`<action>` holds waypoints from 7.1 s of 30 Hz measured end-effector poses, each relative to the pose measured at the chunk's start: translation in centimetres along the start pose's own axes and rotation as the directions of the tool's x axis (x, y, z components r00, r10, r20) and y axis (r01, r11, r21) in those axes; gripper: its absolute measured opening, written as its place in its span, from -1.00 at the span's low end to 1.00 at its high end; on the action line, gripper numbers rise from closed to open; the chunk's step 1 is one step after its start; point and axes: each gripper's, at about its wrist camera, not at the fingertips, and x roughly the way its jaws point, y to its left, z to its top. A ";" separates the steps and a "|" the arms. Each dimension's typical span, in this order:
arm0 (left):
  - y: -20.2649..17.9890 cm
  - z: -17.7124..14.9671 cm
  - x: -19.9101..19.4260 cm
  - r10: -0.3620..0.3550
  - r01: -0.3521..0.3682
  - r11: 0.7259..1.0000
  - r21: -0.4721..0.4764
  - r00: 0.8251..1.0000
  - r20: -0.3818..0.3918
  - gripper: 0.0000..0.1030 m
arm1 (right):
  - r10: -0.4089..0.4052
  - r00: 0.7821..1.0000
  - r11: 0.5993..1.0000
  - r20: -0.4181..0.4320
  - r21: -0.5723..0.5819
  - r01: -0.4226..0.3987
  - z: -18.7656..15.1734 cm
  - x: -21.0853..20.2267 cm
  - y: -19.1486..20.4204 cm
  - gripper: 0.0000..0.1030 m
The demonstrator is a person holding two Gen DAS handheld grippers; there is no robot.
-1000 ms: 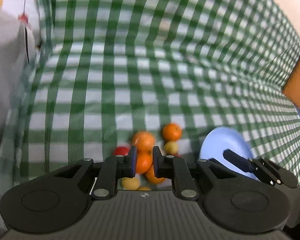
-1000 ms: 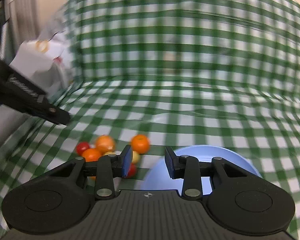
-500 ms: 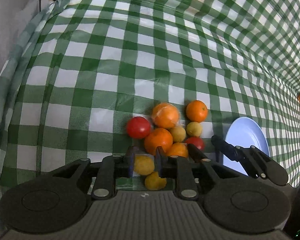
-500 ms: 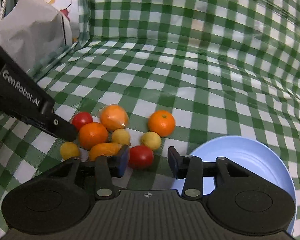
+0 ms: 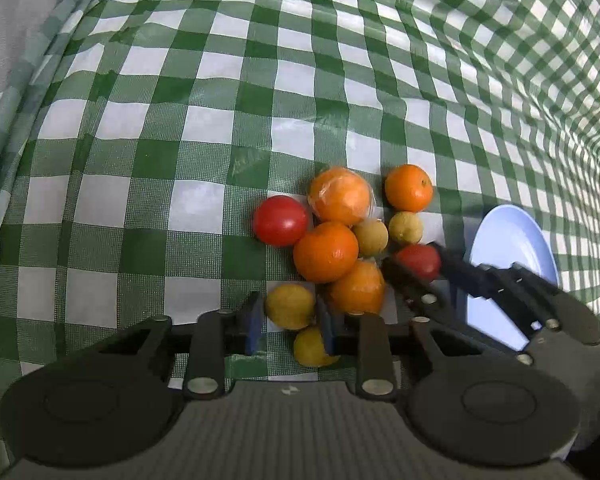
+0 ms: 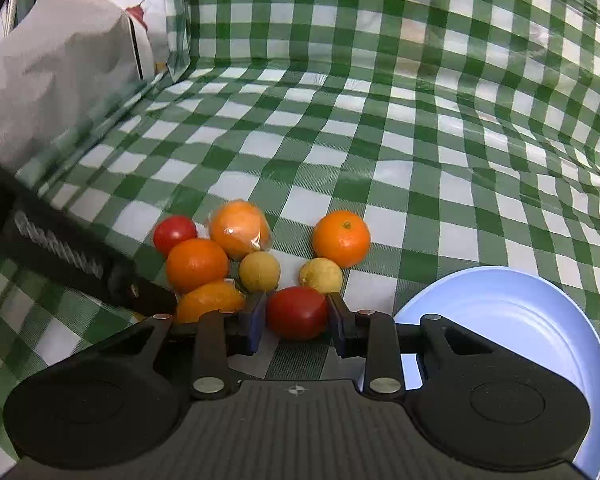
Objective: Organize fruits
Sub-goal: 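Grasp a yellow fruit with the left tool while the right tool grasps a red tomato, then carry both fruits over the blue plate and open the right tool, then grasp a red tomato with the left tool while the right tool grasps an orange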
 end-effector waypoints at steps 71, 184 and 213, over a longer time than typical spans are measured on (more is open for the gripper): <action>-20.7 -7.0 -2.1 -0.145 0.006 0.859 0.511 0.962 0.231 -0.42 | -0.272 0.962 0.934 -0.010 0.238 0.266 -1.6 -9.8 -14.2 -0.34; -1.8 4.2 -1.1 -0.038 0.036 0.999 0.016 0.985 0.170 -0.33 | 0.167 0.979 0.981 -0.114 0.120 -0.153 2.4 -0.6 -0.3 -0.19; -3.9 1.9 1.2 0.074 -0.082 0.994 0.075 0.992 0.105 -0.39 | 0.115 0.983 0.991 -0.142 0.091 -0.102 1.5 -1.4 -2.1 -0.24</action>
